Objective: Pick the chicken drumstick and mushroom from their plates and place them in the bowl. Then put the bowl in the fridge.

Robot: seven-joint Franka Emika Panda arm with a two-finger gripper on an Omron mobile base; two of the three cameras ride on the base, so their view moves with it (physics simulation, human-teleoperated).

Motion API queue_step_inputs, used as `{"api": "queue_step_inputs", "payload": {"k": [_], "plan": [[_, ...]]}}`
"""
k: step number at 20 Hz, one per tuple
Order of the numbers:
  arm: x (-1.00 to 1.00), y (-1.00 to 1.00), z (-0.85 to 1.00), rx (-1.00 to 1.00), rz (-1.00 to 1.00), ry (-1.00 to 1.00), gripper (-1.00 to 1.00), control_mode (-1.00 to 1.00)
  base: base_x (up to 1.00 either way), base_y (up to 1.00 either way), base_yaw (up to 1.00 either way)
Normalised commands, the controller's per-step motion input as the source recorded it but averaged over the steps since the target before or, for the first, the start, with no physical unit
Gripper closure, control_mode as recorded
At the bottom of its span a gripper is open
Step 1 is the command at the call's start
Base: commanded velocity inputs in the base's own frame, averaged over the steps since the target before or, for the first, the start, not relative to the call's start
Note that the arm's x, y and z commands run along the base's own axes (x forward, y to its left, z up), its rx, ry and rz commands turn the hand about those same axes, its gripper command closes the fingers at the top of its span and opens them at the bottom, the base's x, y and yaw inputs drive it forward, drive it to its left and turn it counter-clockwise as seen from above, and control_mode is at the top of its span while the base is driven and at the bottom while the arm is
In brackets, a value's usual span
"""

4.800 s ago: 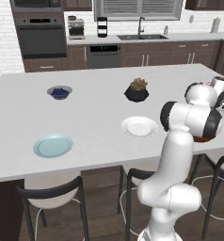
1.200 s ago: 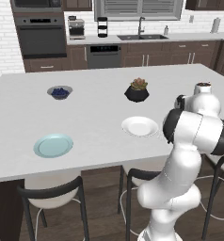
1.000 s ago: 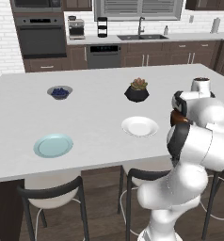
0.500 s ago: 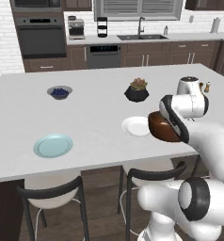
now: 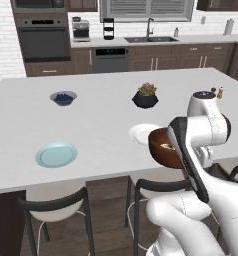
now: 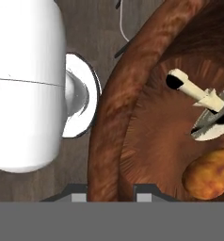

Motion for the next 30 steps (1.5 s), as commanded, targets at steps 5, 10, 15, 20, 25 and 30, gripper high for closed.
{"api": "queue_step_inputs", "payload": {"k": [5, 10, 15, 20, 25, 30], "plan": [[-0.66, 0.05, 0.00, 0.00, 0.00, -0.02, 1.00, -1.00, 0.00, 0.00, 0.00], [-0.53, 0.00, 0.00, 0.00, 0.00, -0.05, 1.00, -1.00, 0.00, 0.00, 0.00], [-0.07, 0.00, 0.00, 0.00, 0.00, 0.00, 1.00, -1.00, 0.00, 0.00, 0.00], [0.00, 0.00, 0.00, 0.00, 0.00, 0.00, 1.00, -1.00, 0.00, 0.00, 0.00], [0.00, 0.00, 0.00, 0.00, 0.00, 0.00, 1.00, -1.00, 0.00, 0.00, 0.00], [-0.10, 0.00, 0.00, 0.00, 0.00, 0.00, 1.00, 1.00, -0.20, 0.00, 0.00]]}}
